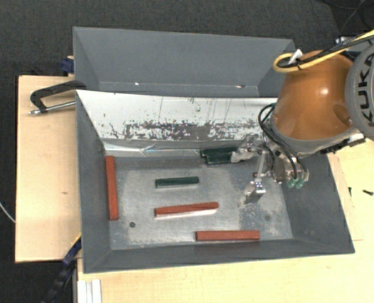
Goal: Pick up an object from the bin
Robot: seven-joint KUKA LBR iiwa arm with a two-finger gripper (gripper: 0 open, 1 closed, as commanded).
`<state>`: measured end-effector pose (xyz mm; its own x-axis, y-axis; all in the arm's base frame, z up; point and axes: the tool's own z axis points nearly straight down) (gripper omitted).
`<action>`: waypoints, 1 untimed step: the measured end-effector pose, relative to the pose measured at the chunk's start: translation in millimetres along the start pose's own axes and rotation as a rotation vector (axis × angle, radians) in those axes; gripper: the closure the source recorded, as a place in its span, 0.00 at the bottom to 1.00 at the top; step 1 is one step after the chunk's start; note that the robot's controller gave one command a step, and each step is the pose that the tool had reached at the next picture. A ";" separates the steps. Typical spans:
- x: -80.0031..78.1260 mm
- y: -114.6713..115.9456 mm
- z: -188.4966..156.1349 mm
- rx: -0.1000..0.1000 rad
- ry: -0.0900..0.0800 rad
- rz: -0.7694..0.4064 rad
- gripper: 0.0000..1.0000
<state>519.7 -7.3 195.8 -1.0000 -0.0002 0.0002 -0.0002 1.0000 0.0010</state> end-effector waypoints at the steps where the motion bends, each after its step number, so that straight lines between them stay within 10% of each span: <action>1: 9.1 43.0 69.6 -0.001 -0.005 -0.010 0.00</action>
Offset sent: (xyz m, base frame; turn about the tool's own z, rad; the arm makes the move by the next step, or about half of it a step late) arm 0.0015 0.1016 -0.0634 -0.2137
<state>510.6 35.8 126.2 -0.9999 -0.0104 -0.0049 -0.0104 0.9999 0.0015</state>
